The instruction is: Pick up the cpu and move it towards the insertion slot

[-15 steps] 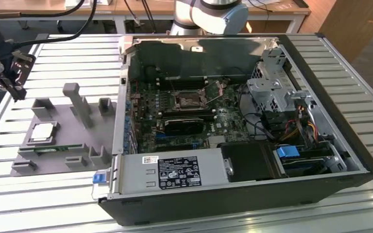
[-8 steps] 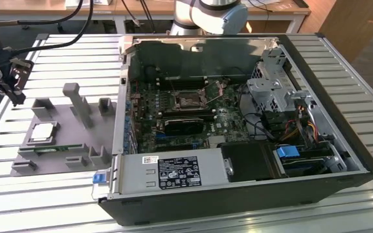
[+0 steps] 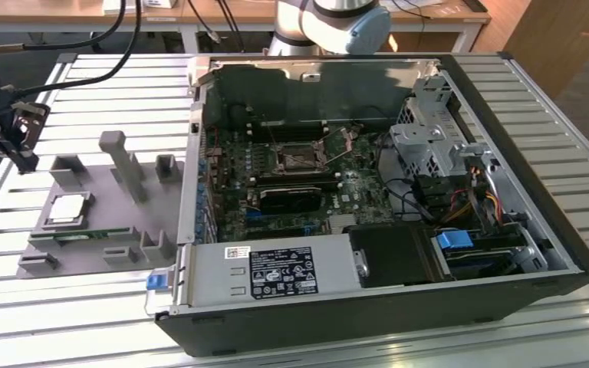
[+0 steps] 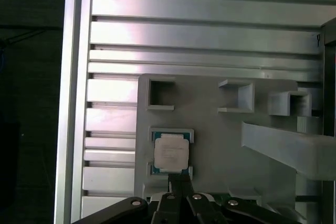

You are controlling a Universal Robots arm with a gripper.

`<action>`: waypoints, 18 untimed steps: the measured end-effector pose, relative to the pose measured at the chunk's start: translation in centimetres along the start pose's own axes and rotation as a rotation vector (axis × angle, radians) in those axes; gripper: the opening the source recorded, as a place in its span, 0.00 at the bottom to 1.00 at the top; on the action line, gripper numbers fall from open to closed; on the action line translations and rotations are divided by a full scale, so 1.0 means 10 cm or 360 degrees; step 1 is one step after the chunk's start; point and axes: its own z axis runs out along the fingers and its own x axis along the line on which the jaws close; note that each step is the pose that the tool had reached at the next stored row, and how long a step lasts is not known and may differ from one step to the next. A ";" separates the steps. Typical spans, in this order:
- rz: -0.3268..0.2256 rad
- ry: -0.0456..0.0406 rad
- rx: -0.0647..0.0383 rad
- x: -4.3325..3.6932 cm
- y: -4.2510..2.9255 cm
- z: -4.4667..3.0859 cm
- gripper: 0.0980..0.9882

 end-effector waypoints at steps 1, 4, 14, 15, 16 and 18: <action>0.0000 0.0000 0.0000 0.000 -0.001 0.017 0.00; 0.0000 0.0000 0.0000 0.002 -0.002 0.071 0.00; 0.0000 0.0000 0.0000 -0.004 -0.009 0.254 0.00; 0.0000 0.0000 0.0000 -0.004 -0.010 0.272 0.00; 0.0000 0.0000 0.0000 -0.004 -0.011 0.290 0.00; 0.0000 0.0000 0.0000 -0.004 -0.012 0.326 0.00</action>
